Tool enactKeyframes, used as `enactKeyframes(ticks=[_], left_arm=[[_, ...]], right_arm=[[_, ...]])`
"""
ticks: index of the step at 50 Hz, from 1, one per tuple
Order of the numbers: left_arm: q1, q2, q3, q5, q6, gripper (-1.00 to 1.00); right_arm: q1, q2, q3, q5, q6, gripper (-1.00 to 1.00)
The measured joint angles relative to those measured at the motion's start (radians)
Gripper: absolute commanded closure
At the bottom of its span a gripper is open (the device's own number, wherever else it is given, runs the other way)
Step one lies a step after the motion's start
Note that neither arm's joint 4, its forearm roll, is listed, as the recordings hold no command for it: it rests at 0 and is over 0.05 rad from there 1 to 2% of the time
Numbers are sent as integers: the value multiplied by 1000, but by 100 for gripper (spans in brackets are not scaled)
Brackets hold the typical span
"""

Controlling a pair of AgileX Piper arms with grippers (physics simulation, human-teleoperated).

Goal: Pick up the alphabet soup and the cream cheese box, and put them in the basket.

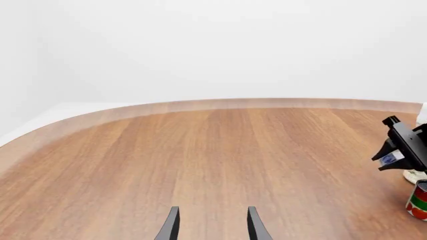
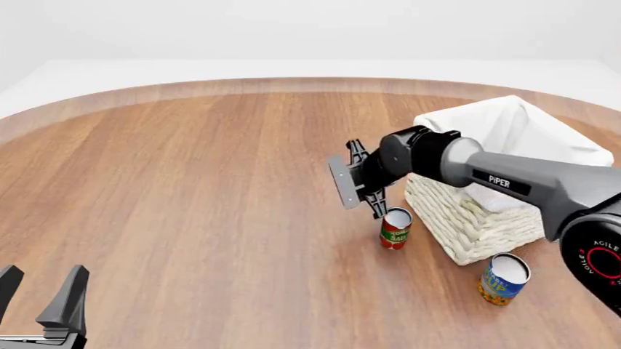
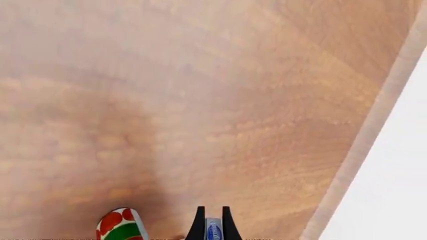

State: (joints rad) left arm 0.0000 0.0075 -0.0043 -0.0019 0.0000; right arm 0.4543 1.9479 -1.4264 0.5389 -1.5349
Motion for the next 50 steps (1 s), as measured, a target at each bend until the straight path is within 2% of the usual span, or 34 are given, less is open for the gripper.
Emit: enactKeyframes(ticks=[21, 50], left_arm=[[0, 0, 0, 0, 0, -100], [0, 0, 0, 0, 0, -100]], right_arm=[[29, -98, 55, -53, 81, 100], [77, -234, 123, -125, 260, 100]])
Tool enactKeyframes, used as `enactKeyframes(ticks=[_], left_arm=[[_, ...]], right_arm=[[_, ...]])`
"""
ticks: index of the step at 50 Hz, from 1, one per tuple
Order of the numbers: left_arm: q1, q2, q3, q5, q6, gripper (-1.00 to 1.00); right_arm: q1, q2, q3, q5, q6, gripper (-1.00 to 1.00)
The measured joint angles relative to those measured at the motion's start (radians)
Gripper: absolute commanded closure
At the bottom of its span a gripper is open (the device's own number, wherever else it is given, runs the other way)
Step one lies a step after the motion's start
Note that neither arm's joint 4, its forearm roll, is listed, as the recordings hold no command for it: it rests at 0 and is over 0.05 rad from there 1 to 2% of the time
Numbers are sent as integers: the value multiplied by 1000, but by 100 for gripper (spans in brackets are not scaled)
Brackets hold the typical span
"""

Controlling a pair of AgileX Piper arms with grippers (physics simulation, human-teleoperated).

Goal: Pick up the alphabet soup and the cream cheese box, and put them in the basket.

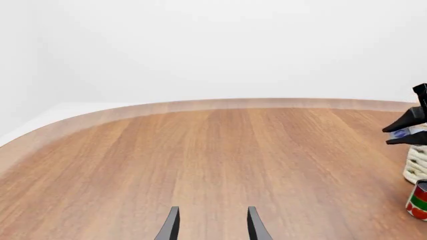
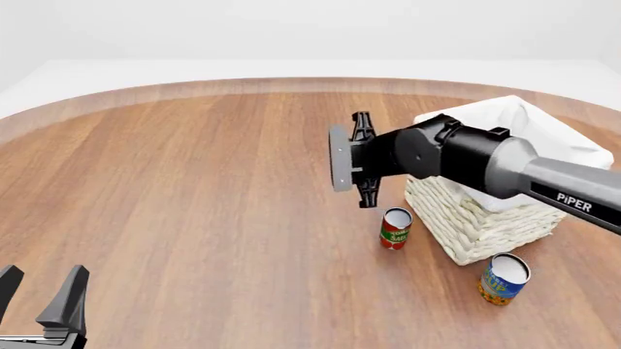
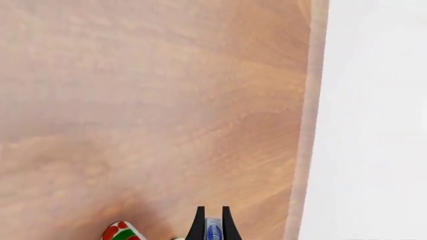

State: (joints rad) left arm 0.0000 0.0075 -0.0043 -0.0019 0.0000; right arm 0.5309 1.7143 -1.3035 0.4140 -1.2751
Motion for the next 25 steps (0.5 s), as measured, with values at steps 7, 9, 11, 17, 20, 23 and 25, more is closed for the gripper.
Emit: enactKeyframes(ticks=[7, 9, 11, 17, 20, 23, 25], left_arm=[[0, 0, 0, 0, 0, -100], [0, 0, 0, 0, 0, -100], [0, 0, 0, 0, 0, -100], [0, 0, 0, 0, 0, -100], [0, 0, 0, 0, 0, -100], [0, 0, 0, 0, 0, -100], [0, 0, 0, 0, 0, -100]], right_arm=[[16, -35, 20, -12, 37, 100], [20, -44, 26, -15, 47, 100], [24, -52, 31, -18, 56, 100], [36, -77, 42, -24, 82, 100], [41, -88, 47, -27, 93, 100], [45, -97, 49, -28, 104, 100], [48, -104, 51, -29, 113, 100]])
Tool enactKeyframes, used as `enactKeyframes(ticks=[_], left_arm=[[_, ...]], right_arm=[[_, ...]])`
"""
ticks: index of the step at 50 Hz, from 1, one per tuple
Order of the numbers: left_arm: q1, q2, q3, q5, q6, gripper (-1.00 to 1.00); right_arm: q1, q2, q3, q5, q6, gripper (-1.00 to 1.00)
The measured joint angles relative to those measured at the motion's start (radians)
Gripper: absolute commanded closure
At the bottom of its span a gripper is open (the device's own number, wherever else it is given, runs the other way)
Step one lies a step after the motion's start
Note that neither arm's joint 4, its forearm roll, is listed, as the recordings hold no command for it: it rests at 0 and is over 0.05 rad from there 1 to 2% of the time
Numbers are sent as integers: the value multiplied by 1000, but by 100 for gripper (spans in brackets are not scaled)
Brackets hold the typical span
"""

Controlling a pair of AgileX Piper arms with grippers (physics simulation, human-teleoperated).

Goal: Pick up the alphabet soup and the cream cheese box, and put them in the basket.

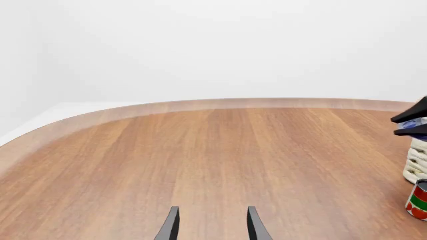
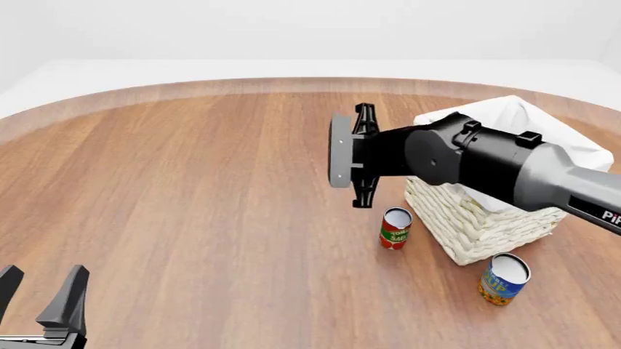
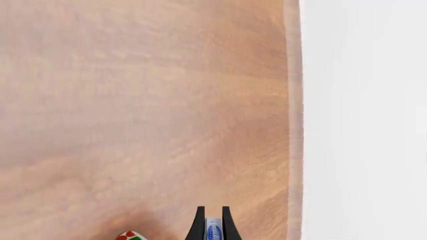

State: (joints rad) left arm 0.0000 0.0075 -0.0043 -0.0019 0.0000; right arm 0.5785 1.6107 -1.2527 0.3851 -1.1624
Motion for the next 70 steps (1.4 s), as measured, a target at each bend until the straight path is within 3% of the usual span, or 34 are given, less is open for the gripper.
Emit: enactKeyframes(ticks=[13, 39, 70], left_arm=[[0, 0, 0, 0, 0, -100], [0, 0, 0, 0, 0, -100], [0, 0, 0, 0, 0, -100]], right_arm=[[23, -56, 19, -6, 69, 100], [116, -221, 76, -7, 257, 100], [140, -322, 93, -19, 430, 100]])
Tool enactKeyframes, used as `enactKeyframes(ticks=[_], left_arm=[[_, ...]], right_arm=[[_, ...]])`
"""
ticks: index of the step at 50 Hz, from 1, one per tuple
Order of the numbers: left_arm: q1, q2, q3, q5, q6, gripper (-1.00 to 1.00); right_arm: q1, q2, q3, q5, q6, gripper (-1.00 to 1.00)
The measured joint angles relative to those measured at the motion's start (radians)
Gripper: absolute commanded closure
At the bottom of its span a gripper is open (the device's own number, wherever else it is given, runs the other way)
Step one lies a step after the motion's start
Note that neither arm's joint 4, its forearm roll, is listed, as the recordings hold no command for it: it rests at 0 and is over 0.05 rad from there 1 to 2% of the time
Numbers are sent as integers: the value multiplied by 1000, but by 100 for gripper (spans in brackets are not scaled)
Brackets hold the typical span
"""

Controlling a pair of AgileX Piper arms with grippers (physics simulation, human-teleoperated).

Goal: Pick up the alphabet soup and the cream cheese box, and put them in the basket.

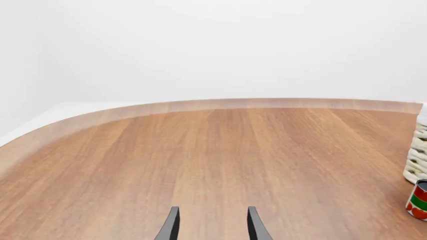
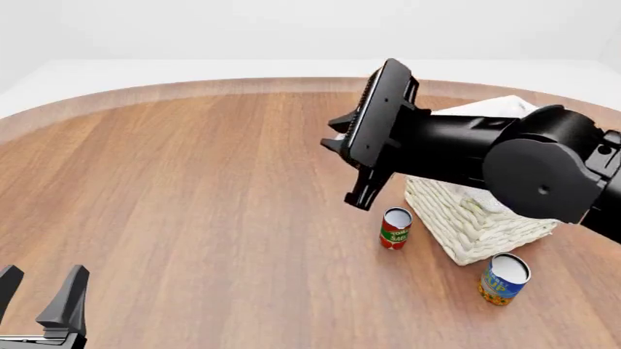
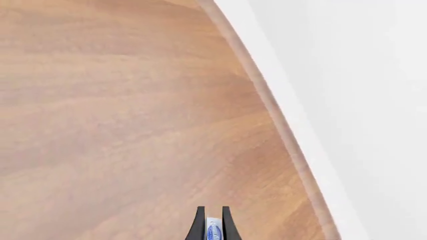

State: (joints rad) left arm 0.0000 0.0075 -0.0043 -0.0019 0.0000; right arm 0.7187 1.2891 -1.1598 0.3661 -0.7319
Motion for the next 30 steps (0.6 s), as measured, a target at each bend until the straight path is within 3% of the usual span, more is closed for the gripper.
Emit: enactKeyframes(ticks=[30], left_arm=[[0, 0, 0, 0, 0, -100]], right_arm=[[18, -106, 51, -46, 151, 100]])
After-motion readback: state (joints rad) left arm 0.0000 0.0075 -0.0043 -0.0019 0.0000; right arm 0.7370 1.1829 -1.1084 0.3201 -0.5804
